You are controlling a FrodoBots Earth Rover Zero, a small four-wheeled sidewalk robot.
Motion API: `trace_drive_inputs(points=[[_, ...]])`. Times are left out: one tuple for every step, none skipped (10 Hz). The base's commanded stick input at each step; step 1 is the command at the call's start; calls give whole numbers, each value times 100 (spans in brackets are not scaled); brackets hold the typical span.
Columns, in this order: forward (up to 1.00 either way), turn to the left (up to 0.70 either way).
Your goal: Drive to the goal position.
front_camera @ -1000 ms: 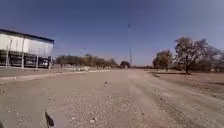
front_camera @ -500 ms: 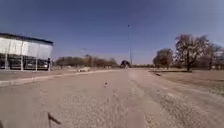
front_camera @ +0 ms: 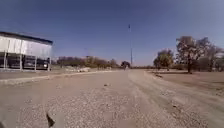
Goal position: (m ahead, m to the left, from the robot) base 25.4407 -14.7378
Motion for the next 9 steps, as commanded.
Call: trace_drive_inputs(points=[[50, 0], [50, 0], [50, 0], [50, 0], [50, 0], [50, 0], [50, 0], [50, 0], [50, 0]])
